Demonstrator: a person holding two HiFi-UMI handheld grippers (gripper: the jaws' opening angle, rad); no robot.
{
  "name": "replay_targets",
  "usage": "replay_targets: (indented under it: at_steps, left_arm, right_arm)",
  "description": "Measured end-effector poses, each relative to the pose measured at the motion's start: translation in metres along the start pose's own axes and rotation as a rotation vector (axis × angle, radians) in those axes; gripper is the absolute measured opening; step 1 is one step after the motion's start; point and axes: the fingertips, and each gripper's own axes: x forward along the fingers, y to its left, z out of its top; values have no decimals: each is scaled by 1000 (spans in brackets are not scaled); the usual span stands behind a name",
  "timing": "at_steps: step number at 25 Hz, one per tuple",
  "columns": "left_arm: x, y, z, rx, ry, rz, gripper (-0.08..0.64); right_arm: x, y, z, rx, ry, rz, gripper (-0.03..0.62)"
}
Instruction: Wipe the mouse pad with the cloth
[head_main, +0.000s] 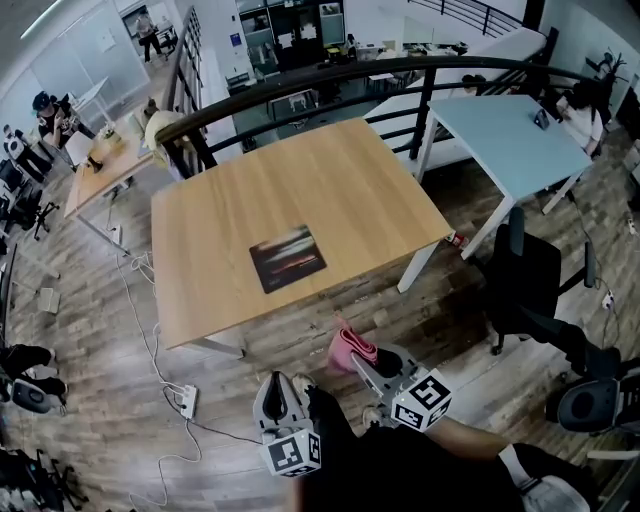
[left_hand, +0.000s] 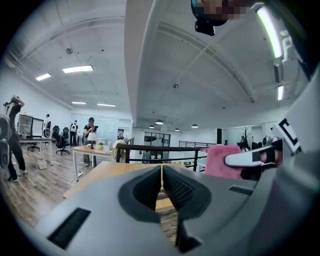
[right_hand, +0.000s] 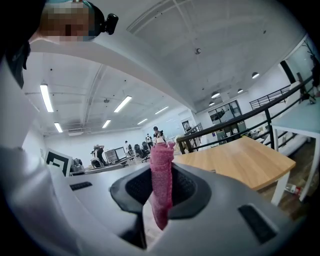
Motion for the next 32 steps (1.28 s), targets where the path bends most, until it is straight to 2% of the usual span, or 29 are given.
replay_targets:
  at_steps: [11, 19, 26, 32]
  left_arm:
    - [107, 79, -6, -38, 64, -61, 28]
    - [165, 123, -18, -62, 132, -137, 29]
    - [203, 140, -40, -78, 188, -165, 29]
    - [229, 139, -78, -114, 260, -136, 29]
  right_arm:
    - [118, -25, 11, -2, 45, -67, 71]
    - [198, -31, 12, 8, 84, -109, 71]
    - [254, -44, -1, 22, 144, -82, 71]
    - [302, -70, -11, 30, 202, -27, 71]
